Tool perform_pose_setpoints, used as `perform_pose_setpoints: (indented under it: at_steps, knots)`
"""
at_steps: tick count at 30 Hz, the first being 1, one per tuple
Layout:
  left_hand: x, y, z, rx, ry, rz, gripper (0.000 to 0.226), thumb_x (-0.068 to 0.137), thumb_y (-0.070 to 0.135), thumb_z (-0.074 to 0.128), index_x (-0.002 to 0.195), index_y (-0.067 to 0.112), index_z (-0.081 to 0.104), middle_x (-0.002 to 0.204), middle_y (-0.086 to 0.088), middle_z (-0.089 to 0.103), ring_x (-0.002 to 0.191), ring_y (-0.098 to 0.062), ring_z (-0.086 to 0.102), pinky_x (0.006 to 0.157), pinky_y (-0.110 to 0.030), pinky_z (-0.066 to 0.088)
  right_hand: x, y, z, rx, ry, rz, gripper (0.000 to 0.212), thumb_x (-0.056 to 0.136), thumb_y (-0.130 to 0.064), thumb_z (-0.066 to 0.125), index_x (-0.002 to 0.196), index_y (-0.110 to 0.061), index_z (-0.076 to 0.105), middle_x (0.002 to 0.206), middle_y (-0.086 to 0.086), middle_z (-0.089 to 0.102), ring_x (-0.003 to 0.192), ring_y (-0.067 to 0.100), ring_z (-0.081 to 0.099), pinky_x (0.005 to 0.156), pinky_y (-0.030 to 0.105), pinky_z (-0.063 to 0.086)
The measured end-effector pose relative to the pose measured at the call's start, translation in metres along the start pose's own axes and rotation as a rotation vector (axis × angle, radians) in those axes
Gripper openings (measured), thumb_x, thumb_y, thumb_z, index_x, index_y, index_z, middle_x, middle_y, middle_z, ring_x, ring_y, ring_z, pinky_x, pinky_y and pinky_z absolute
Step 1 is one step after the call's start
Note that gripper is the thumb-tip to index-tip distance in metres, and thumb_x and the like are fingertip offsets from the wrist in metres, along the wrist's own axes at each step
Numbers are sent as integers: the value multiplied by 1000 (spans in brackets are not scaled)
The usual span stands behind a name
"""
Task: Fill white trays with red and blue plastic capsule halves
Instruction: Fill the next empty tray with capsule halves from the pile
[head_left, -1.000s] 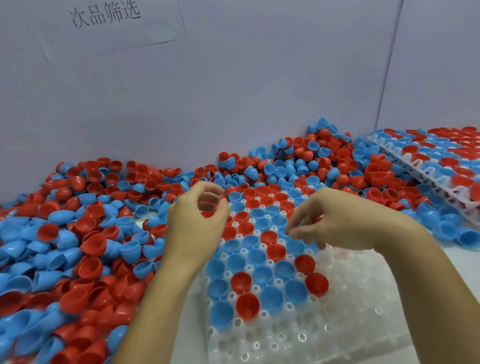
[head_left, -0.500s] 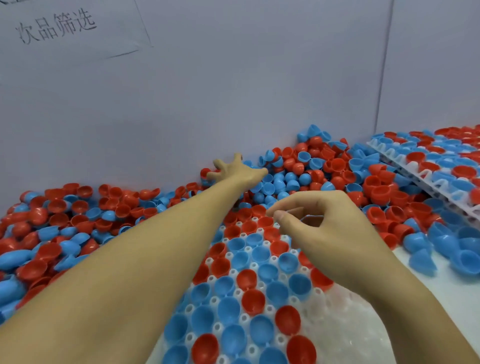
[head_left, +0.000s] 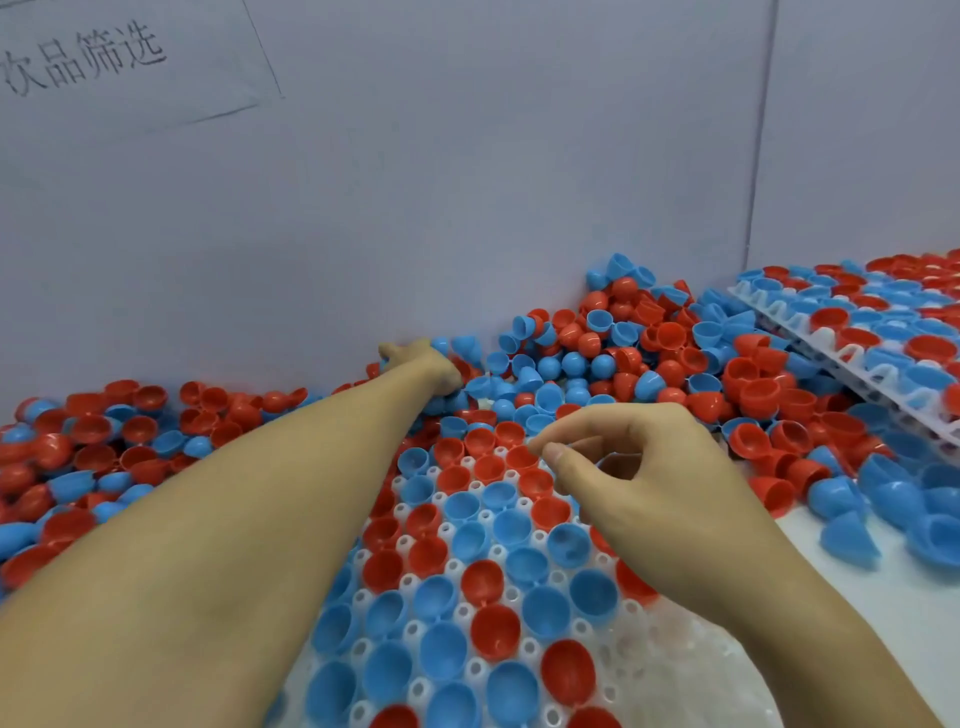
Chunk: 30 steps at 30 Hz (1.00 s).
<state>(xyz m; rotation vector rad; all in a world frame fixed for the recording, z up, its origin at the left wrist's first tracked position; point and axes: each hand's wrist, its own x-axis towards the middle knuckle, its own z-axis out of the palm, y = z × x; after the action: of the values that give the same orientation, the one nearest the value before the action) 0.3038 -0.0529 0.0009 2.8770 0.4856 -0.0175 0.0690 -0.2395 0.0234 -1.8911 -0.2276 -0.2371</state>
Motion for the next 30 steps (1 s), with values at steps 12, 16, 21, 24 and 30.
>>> perform_pose_setpoints:
  at_steps: [12,16,21,24,30]
  knots:
    - [-1,-83,-57,-1251,120,-63,30,93,-5,56,76,19,56,76,-8,61,51,-12,60,46,-23,48,0,-4,4,-13,-2,-6,21,91,-20,68,76,-33,76,69,-14,70,60,3,65,52,9,46]
    - [-5,-110,-64,-1444,66,-156,30,94,-5,57,78,20,58,93,-12,58,74,-25,57,53,-38,55,-1,-5,6,-9,-12,-12,21,91,-20,68,76,-32,76,68,-12,70,61,6,65,51,11,47]
    - [-23,-124,-67,-1518,181,-177,30,93,-6,58,77,19,59,96,-10,57,80,-27,58,50,-33,54,-1,-7,10,-40,-24,-30,21,91,-21,68,75,-33,76,68,-12,70,61,10,64,52,15,50]
    - [-54,-116,-72,-1657,151,-120,29,95,-7,52,80,17,58,95,-14,58,78,-27,58,44,-22,50,-1,-7,10,-51,-32,-32,20,91,-22,68,76,-33,76,69,-14,70,62,8,65,54,15,51]
    - [-160,-103,-64,-1736,49,140,36,92,-11,52,80,20,64,90,-11,63,68,-20,58,47,-23,48,-3,-16,22,14,-66,-35,16,94,-25,64,88,-36,74,75,-18,71,66,2,68,55,10,48]
